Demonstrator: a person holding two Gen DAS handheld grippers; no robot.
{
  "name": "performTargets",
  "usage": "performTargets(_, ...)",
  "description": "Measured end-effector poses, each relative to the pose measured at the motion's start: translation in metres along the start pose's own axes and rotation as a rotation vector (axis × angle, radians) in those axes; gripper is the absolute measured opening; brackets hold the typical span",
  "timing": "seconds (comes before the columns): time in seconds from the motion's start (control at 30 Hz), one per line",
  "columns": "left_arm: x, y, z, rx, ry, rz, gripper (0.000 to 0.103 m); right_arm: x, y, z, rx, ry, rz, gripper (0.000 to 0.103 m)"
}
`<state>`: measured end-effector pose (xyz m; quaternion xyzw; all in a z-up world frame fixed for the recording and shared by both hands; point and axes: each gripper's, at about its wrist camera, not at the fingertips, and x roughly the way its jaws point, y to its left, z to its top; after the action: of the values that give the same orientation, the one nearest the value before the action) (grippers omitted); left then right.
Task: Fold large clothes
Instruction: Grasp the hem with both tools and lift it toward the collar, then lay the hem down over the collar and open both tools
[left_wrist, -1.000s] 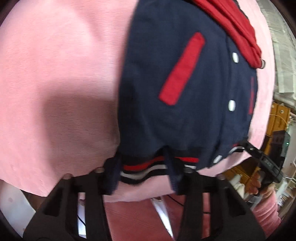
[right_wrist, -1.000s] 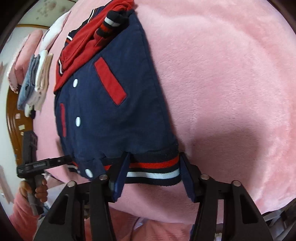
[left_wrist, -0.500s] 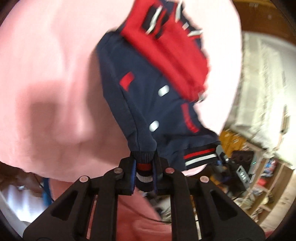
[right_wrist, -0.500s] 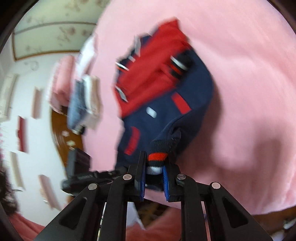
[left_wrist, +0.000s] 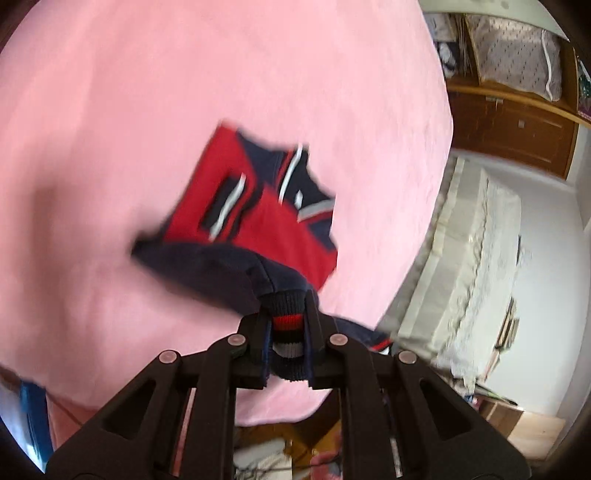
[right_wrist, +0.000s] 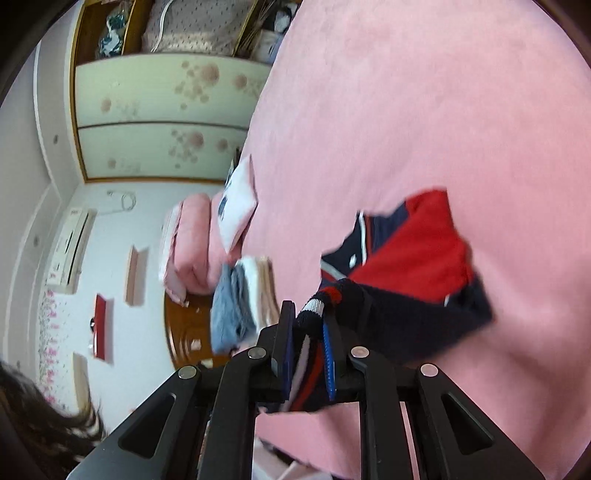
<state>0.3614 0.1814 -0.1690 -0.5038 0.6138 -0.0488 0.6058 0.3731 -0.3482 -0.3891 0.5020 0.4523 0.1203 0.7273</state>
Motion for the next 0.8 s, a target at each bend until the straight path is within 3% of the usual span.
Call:
performTargets(0.17, 0.054, -0.004, 0.047, -0.005, -0.01, 0.015, 0.01, 0.024, -0.018, 0.035, 0.024, -0.061, -0.035, 0.012)
performTargets(0.33, 0.097, -0.002, 0.078, -0.017, -0.029, 0.102, 0.012, 0.061, -0.035, 0.063, 0.03, -0.079, -0.17, 0.012)
performTargets(0.4, 0.106, -0.001, 0.086, -0.028, -0.033, 0.137, 0.018, 0.076, -0.033, 0.075, 0.011, -0.055, -0.259, 0.013)
performTargets(0.47, 0.105, -0.003, 0.092, -0.028, -0.068, 0.154, 0.046, 0.086, -0.027, 0.084, -0.025, -0.045, -0.31, 0.015)
performTargets(0.5, 0.098, -0.006, 0.093, -0.018, -0.107, 0.15, 0.054, 0.088, -0.021, 0.087, -0.049, -0.04, -0.333, 0.017)
performTargets(0.53, 0.102, -0.005, 0.097, -0.003, -0.141, 0.149, 0.071, 0.09, -0.018, 0.089, -0.069, -0.043, -0.345, 0.027)
performTargets(0.57, 0.092, -0.008, 0.095, 0.017, -0.175, 0.147, 0.076, 0.088, -0.01, 0.091, -0.099, -0.054, -0.36, 0.041)
performTargets(0.63, 0.08, -0.012, 0.09, 0.067, -0.205, 0.138, 0.077, 0.083, 0.003, 0.092, -0.165, -0.068, -0.402, 0.051)
performTargets(0.8, 0.079, -0.005, 0.061, 0.202, -0.194, 0.253, 0.076, 0.064, 0.018, 0.077, -0.246, -0.027, -0.467, 0.052)
